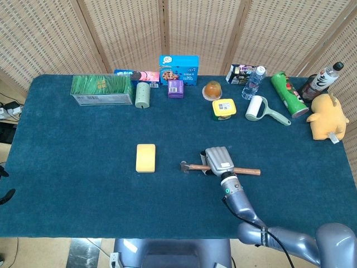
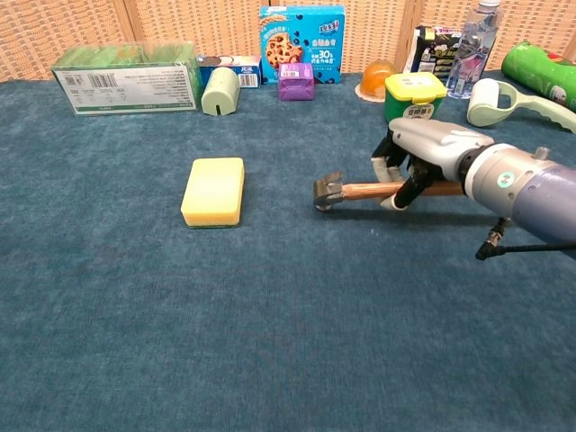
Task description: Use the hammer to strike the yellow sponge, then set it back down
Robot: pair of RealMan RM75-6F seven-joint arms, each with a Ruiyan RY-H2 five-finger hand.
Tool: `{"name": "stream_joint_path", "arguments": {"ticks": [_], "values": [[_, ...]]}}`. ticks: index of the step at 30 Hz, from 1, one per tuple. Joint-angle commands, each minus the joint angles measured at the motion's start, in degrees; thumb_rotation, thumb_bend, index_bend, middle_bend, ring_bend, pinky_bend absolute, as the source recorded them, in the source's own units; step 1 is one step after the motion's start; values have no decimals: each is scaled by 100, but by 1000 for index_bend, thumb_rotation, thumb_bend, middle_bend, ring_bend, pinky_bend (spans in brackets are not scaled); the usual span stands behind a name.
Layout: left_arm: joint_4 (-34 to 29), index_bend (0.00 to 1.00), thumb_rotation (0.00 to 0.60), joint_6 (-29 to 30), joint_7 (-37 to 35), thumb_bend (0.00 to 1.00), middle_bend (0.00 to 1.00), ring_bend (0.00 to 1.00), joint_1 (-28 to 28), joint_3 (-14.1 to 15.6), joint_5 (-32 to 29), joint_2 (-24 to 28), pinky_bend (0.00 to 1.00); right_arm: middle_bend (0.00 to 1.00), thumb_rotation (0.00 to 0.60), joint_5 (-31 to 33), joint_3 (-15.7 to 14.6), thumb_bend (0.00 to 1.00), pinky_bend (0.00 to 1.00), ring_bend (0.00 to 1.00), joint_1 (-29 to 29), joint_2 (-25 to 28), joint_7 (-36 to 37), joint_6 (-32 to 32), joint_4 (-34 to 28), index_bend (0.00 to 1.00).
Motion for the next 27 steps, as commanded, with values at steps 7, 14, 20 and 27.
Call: {"name": "stream_joint_path", "arguments": {"ticks": [7, 14, 20, 27], "values": [[-96, 460, 600, -20, 106, 224, 366, 264, -36, -5, 69, -10, 186, 1000, 600, 34, 208, 376, 978, 1000, -22, 544, 865, -432, -712, 873], [-199, 459, 600, -53, 247, 225, 366, 263, -105, -15, 162, 4, 186, 1000, 600, 785, 414, 376, 996, 1000, 155, 854, 1278, -1068, -1220, 880], [-286, 460, 600, -91, 381, 225, 366, 264, -182, -32, 240, 43, 186, 1000, 600, 1843, 597, 375, 1000, 1000, 604, 968, 1265, -1414, -1417, 879], [-302, 460, 600, -143, 419, 224, 366, 264, -196, -25, 204, 52, 187, 1000, 600, 2775, 794, 376, 1000, 1000, 960, 907, 1529, -1504, -1398, 880]]}}
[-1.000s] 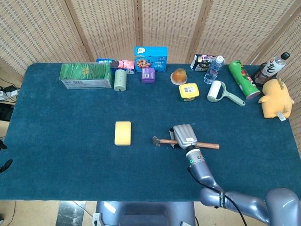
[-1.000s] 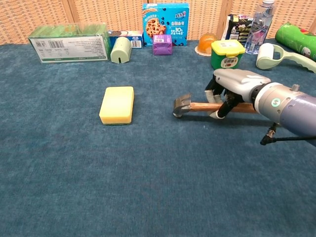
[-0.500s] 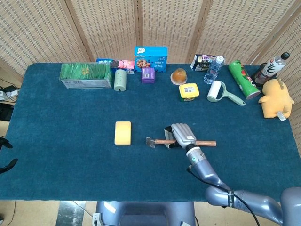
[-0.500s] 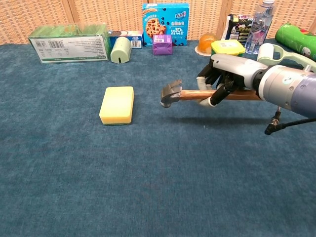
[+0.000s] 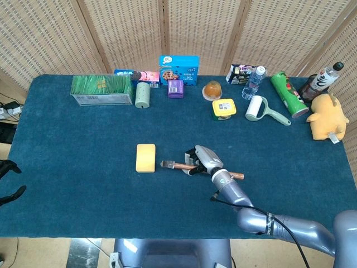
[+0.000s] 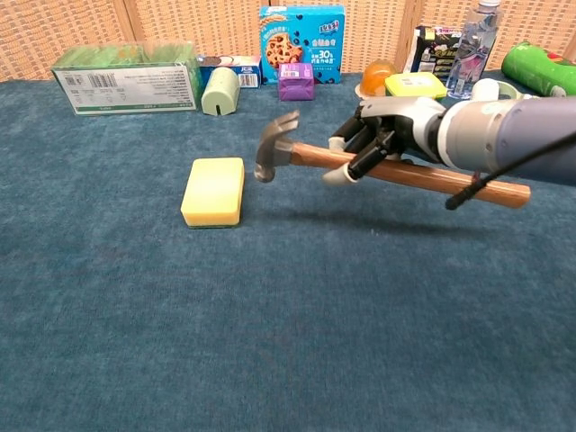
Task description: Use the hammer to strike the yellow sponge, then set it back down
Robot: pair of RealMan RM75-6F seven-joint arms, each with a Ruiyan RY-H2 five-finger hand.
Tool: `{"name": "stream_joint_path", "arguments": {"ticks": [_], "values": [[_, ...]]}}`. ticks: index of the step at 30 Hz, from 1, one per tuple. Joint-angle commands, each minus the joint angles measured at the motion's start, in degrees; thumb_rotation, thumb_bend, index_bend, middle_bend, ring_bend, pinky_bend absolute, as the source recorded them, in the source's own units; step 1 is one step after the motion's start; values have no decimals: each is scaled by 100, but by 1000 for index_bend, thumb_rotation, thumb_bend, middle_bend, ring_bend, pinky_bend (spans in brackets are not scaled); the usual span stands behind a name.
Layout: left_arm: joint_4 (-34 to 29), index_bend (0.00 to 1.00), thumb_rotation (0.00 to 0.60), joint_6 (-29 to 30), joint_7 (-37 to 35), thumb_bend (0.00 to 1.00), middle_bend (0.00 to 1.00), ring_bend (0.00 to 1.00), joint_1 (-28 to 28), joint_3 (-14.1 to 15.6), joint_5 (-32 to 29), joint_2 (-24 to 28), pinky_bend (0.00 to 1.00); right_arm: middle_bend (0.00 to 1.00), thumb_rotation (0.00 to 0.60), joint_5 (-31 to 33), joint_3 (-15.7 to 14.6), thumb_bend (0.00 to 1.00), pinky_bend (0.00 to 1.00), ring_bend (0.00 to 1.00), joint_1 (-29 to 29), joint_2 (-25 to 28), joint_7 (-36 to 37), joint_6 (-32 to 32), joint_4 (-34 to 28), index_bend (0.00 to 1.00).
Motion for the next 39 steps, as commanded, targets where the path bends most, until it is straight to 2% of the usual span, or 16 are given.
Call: {"name": "stream_joint_path", "arguments": {"ticks": [1, 8, 20, 27, 31, 35, 39], "values": [[4, 460, 600, -14, 4, 224, 366, 264, 0, 4, -14, -1, 187, 1000, 600, 411, 132, 376, 1000, 1000, 233, -15, 194, -139, -1, 880], [17, 460, 600, -37, 12, 223, 366, 264, 8, 12, -58, 2, 186, 1000, 600, 660, 207, 377, 1000, 1000, 541, -220, 480, -246, 94, 880], [105, 460, 600, -5, -76, 225, 366, 264, 90, 37, -140, 27, 186, 1000, 600, 900, 39, 383, 1000, 1000, 1255, -793, 168, 38, 643, 879], [162, 460, 600, 18, -136, 225, 366, 264, 129, 39, -172, 19, 186, 1000, 600, 1111, -270, 386, 1000, 1000, 1720, -1087, -627, 431, 1171, 881], [195, 460, 600, 4, -163, 224, 366, 264, 134, 30, -201, 12, 186, 1000, 600, 1333, -685, 387, 1000, 1000, 2104, -1232, -1718, 791, 1429, 885], [201, 460, 600, -4, -175, 225, 366, 264, 109, 21, -165, 2, 186, 1000, 600, 1668, -515, 386, 1000, 1000, 2174, -1135, -1987, 1026, 1193, 885], [199, 460, 600, -38, -179, 225, 366, 264, 81, 20, -144, -6, 186, 1000, 600, 1924, -190, 386, 1000, 1000, 2074, -855, -1860, 1079, 795, 885]]}}
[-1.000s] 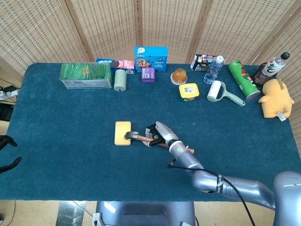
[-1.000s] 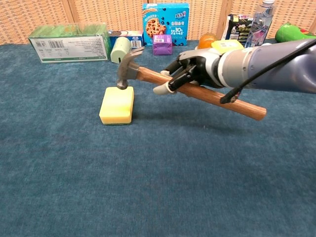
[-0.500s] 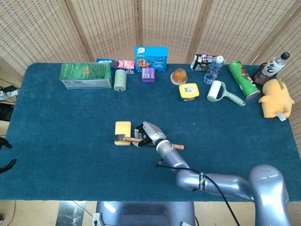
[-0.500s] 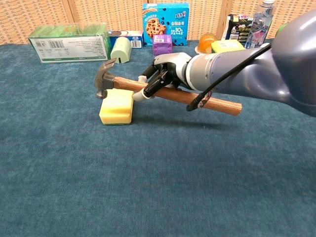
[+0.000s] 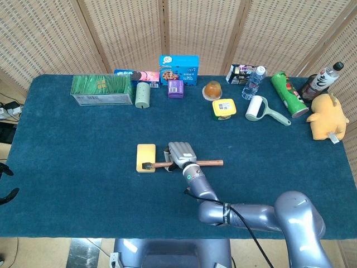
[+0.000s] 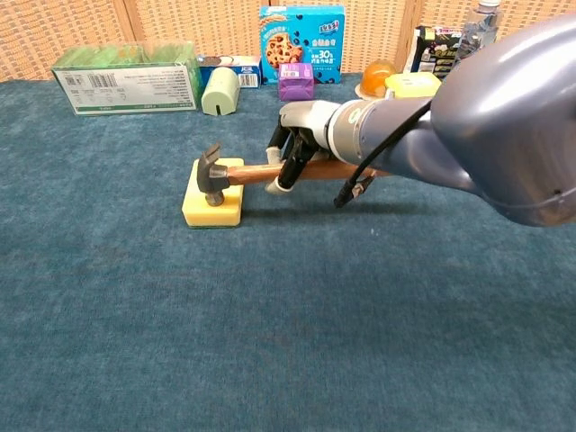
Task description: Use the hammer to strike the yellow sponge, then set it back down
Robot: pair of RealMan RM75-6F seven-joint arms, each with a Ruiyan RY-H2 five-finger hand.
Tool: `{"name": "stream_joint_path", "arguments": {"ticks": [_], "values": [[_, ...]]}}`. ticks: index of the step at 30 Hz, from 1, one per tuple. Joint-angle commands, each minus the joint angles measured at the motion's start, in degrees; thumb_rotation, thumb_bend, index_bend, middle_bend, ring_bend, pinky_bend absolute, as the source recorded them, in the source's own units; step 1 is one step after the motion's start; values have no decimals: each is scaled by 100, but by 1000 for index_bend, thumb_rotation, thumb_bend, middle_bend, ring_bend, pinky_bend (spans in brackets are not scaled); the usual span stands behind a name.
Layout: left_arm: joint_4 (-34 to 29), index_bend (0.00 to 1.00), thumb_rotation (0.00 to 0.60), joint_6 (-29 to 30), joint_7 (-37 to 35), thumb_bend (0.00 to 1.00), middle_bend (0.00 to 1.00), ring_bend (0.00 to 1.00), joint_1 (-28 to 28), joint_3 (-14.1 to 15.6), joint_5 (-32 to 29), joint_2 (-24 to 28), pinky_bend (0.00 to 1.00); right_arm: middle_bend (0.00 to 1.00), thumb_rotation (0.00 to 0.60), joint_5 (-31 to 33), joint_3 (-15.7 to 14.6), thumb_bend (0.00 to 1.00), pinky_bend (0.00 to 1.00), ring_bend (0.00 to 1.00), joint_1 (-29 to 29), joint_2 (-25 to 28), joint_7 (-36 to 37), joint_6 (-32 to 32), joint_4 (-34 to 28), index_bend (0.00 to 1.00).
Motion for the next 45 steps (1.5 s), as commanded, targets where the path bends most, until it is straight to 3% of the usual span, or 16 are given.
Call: {"name": "stream_joint_path", "arguments": {"ticks": [1, 6, 12, 23, 34, 39, 42, 45], "values": [[-1, 460, 600, -19, -4, 226, 366, 264, -16, 1, 13, -9, 186, 1000, 600, 275, 292, 387, 1000, 1000, -63, 291, 116, 27, -390, 885], [-21, 460, 600, -68, 18, 225, 366, 264, -50, 17, 49, -26, 186, 1000, 600, 692, 681, 386, 1000, 1000, -272, 788, 474, -256, -888, 885], [-77, 459, 600, -91, 83, 225, 366, 264, -74, 21, 69, -10, 186, 1000, 600, 878, 747, 386, 1000, 1000, -408, 1214, 760, -665, -1206, 885], [-119, 460, 600, -76, 130, 225, 366, 264, -36, 33, 12, 29, 186, 1000, 600, 909, 409, 386, 1000, 1000, -183, 937, 848, -775, -758, 885], [-32, 460, 600, -61, 40, 225, 366, 264, 53, 57, -91, 42, 186, 1000, 600, 916, -311, 394, 1000, 1000, 475, -83, -393, 91, 256, 885], [8, 460, 600, -52, -7, 224, 366, 263, 54, 43, -87, 35, 186, 1000, 600, 874, -14, 394, 1000, 1000, 388, -5, -352, 290, 21, 885], [10, 460, 600, -102, -20, 224, 366, 264, -6, 37, -22, 12, 186, 1000, 600, 829, 319, 395, 1000, 1000, 196, 444, -162, 379, -554, 885], [-10, 459, 600, -129, -11, 224, 366, 264, -59, 32, 44, -12, 186, 1000, 600, 812, 467, 395, 1000, 1000, 10, 855, -71, 456, -1005, 885]]}}
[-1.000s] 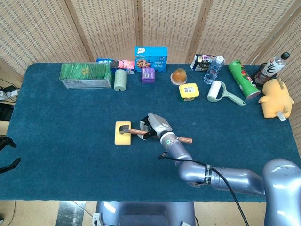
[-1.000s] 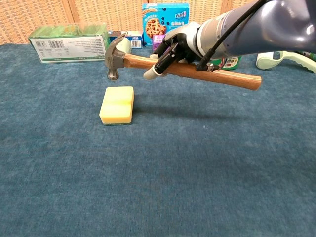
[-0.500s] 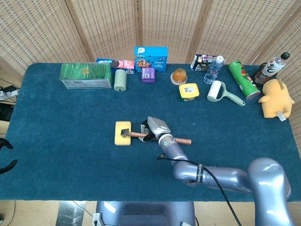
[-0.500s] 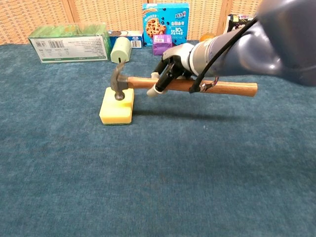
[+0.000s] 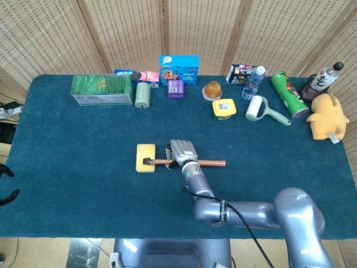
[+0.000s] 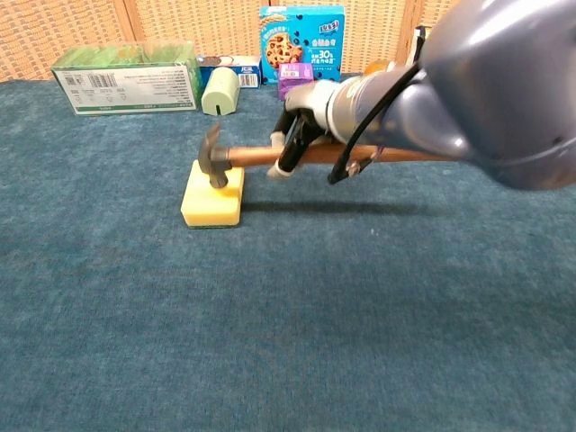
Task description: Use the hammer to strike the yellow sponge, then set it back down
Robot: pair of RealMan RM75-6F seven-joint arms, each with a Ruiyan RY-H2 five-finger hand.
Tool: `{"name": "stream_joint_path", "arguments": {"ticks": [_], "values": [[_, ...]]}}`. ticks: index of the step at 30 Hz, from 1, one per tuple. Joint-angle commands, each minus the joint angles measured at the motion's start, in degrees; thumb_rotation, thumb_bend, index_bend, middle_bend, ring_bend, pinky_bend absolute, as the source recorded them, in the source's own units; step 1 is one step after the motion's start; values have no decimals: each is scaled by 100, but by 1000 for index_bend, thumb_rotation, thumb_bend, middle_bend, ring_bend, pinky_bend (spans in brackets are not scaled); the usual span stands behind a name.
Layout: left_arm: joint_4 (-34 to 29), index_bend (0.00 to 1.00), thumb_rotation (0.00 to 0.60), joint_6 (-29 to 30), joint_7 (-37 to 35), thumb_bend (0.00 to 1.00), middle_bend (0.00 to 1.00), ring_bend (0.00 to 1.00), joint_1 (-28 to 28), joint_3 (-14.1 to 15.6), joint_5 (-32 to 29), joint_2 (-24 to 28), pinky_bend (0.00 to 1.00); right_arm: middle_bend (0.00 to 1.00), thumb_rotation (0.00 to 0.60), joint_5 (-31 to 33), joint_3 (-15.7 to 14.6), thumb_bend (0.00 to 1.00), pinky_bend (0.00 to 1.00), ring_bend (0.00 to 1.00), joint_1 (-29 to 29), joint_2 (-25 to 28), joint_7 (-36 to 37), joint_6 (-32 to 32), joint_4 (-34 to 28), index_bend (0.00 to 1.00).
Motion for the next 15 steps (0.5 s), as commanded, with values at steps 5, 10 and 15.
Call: {"name": "stream_joint_path", "arguments": {"ticks": [5, 10, 15], "values": [[-70, 460, 600, -75, 78, 225, 366, 264, -90, 12, 99, -44, 186, 1000, 600, -154, 260, 393, 1000, 1000, -587, 967, 340, 209, -964, 885], [-160, 460, 600, -90, 170, 224, 366, 264, -124, 22, 142, -57, 186, 1000, 600, -494, 62, 395, 1000, 1000, -997, 1285, 553, 276, -1109, 885], [-234, 460, 600, -98, 248, 225, 366, 264, -139, 39, 171, -60, 186, 1000, 600, -863, -246, 394, 996, 1000, -1278, 1425, 582, 318, -1155, 885]]}}
